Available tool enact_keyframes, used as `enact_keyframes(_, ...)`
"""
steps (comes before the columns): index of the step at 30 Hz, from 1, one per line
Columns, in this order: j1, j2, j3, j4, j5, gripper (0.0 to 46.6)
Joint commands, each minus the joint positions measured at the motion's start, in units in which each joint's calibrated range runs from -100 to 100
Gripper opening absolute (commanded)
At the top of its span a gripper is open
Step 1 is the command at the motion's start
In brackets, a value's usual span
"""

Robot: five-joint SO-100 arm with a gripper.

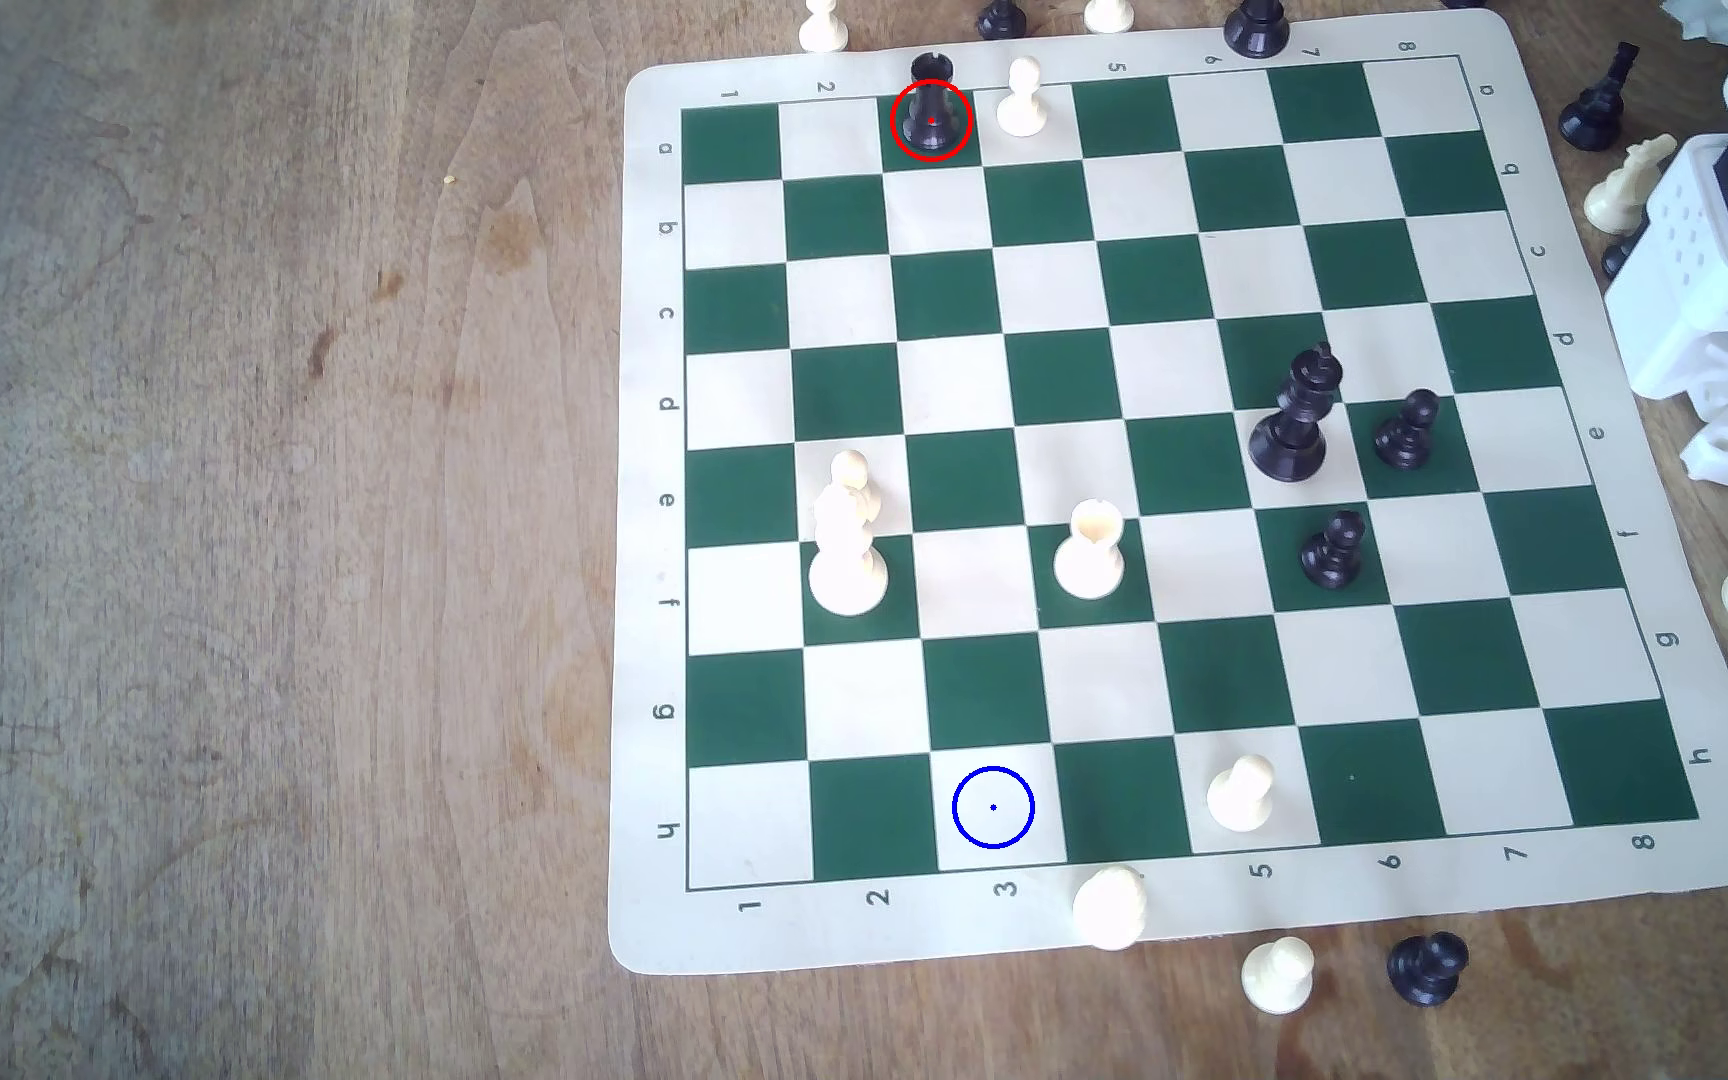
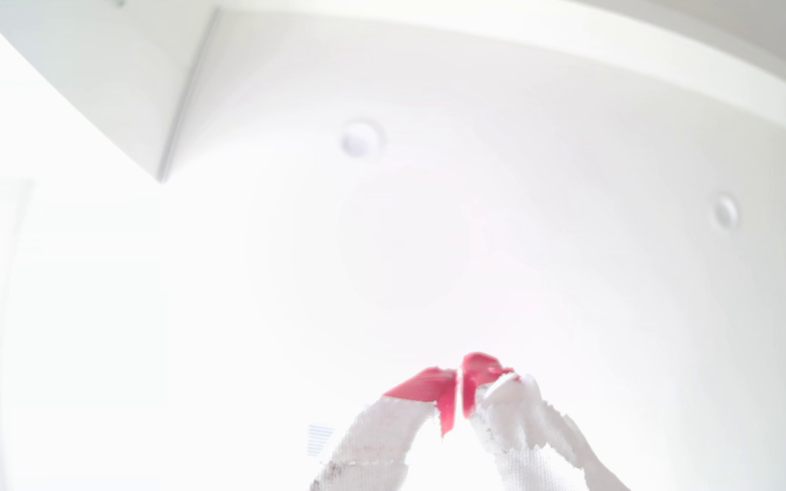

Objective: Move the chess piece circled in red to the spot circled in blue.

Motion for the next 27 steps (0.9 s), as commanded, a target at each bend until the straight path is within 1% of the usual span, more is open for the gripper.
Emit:
enact_keyframes(1, -0.33, -0.03, 0.9, -1.19, 0.49, 0.1)
enact_keyframes(24, -0.33, -0.03, 0.9, -1.19, 0.44, 0.1)
enact_keyframes(25, -0.41, -0.03, 0.9, -1.19, -0.44, 0.1)
enact_keyframes(26, -0.49, -0.03, 0.81, -0.04, -3.03, 0.2)
enact_keyframes(27, -0.49, -0.11, 0.81, 1.92, -3.08, 0.2)
